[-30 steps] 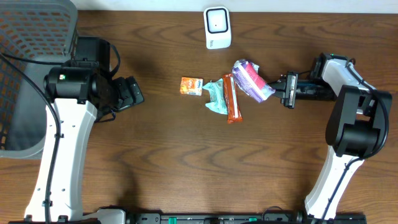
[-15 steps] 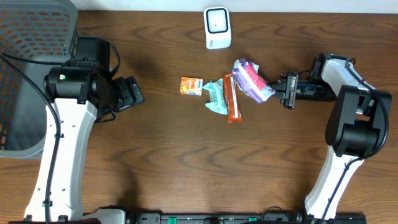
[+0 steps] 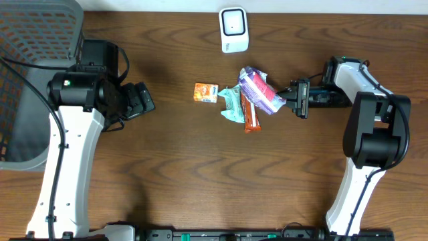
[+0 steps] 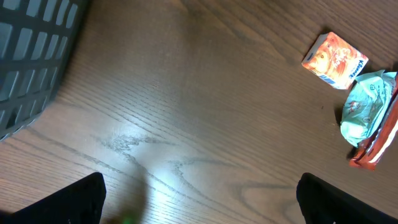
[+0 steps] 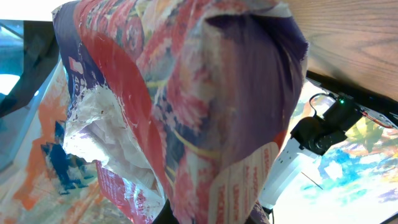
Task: Scan the item barcode
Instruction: 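Carry the purple pack to the scanner, barcode facing it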
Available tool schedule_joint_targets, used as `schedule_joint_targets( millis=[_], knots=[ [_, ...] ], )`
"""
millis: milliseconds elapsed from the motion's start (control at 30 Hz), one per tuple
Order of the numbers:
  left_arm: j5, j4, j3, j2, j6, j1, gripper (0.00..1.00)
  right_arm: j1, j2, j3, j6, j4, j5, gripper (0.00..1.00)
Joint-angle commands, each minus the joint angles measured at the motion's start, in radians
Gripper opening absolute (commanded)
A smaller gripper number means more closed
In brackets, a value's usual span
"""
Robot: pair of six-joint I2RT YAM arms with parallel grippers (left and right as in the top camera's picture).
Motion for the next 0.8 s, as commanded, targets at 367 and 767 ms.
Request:
schedule_joint_targets(
  millis=[367,767],
  knots=[
    [-0.01,-0.003,-0.003,0.006,-0.009,0.002,0.98,0.029,0.015,0.016,-0.022,-0.001,-0.037,0.02],
    [-0.01,-0.003,-0.003,0.006,-0.009,0.002,0.98,0.029,0.015,0.016,-0.023,-0.001,-0.036,0.01]
  ],
)
